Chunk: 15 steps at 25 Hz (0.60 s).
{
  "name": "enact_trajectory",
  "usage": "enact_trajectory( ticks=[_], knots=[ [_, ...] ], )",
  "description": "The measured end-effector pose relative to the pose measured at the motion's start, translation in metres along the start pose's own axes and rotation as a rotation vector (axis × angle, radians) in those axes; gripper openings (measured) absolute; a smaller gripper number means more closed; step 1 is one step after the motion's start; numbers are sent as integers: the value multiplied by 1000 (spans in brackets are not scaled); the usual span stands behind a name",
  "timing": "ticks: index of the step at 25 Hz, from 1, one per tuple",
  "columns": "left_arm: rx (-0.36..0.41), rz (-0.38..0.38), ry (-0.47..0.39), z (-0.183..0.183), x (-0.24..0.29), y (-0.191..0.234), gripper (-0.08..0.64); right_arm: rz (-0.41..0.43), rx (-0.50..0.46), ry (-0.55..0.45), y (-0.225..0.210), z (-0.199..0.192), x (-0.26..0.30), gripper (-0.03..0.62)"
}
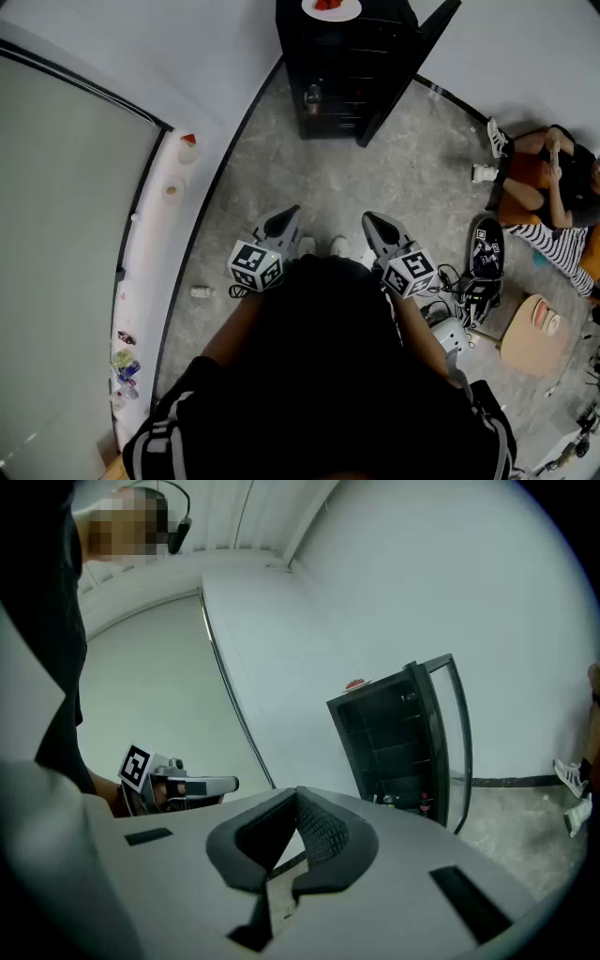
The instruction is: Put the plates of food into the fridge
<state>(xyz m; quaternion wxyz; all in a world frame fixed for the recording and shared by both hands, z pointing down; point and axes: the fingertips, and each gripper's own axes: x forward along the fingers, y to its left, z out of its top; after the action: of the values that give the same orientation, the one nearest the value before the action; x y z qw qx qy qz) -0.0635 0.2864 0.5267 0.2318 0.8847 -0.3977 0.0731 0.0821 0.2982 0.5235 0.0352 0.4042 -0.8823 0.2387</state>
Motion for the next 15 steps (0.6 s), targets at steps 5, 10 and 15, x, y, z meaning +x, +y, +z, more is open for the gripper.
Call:
enact_trajectory(
  ticks=[5, 10, 15],
  knots=[
    [-4, 14, 15, -3, 2, 3, 21, 0, -36, 6, 3, 1, 4, 23],
    [2, 24, 10, -1, 10, -2, 21, 21, -16, 12, -2, -1, 3, 23],
    [9, 41, 15, 4, 24, -5, 21, 65, 59, 8, -17, 0, 6, 25]
  ],
)
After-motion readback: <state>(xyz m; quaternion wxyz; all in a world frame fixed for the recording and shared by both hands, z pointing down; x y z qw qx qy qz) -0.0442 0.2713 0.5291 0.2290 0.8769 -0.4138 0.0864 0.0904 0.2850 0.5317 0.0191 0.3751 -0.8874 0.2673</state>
